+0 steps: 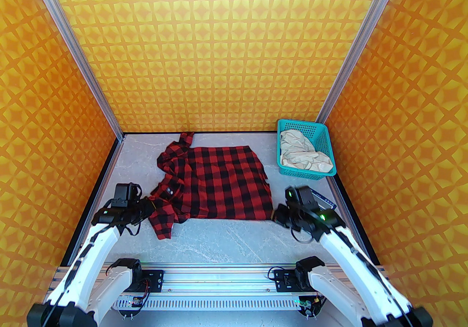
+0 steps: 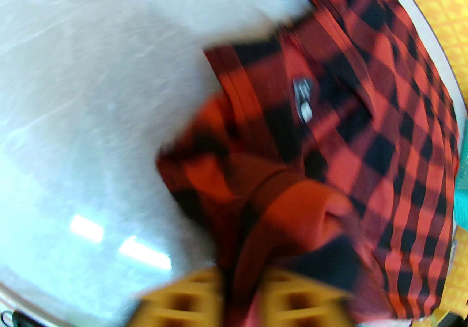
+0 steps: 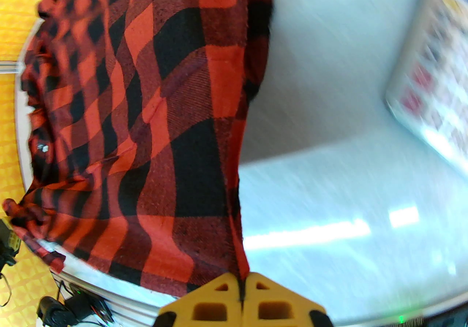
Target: Fold and stack the mixed laundry pile
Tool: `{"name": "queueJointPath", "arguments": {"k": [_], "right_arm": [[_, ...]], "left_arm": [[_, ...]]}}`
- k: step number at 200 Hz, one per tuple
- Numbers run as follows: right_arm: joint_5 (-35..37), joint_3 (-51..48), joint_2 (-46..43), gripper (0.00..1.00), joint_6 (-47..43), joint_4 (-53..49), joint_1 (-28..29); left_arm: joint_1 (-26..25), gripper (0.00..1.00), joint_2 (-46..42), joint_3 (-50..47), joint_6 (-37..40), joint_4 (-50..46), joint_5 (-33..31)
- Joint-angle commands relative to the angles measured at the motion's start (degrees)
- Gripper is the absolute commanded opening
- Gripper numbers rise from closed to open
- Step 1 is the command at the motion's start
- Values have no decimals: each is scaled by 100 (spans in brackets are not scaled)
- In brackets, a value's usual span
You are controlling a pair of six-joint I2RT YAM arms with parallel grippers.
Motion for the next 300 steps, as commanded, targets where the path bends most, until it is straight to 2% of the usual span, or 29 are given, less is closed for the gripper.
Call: {"name": "queueJointPath", "arguments": {"k": [1,17,34,48,67,76,90,109,129,152,200,260,281,300], "right_arm": [[185,-6,-71,33,160,-654,13],[364,275,-18,46,41,-849,12],[465,602,195,47,-196,-785,9],[398,769,598,47,-401,-465,20],[373,1032,1354,47,-605,135,157],[385,1169,1711,47,-679,476,244],[364,1399,2354,47,-761,1014,310],[248,1757,3207,46,-797,1667,376],[117,2089,4006,46,-803,2158,474],[145,2335,4691,46,-899,2268,610],[498,2469,5502,48,-1093,2367,621],[946,3236,6650,51,-1303,2230,566],[1039,3537,6909,52,-1429,2089,471],[1011,3730,6983,53,-1441,1986,417]], "left_arm": [[-8,63,95,67,-141,-426,-454],[-11,64,56,243,-109,-521,-629],[-14,61,86,473,143,-382,-721],[-24,56,453,699,570,117,-310],[-348,52,1611,1304,997,774,378],[-617,51,2171,1662,1124,1027,419],[-867,43,2987,2190,1239,1486,677],[-891,28,4123,2851,1090,2046,1005],[-895,27,5243,3595,1002,2291,1091],[-847,23,6351,4444,964,2220,1100],[-459,21,7804,5617,853,2313,1105],[-120,22,9219,7114,667,2285,1659],[-33,27,9292,7283,671,2487,1875],[79,38,9175,7474,891,2398,2010]]}}
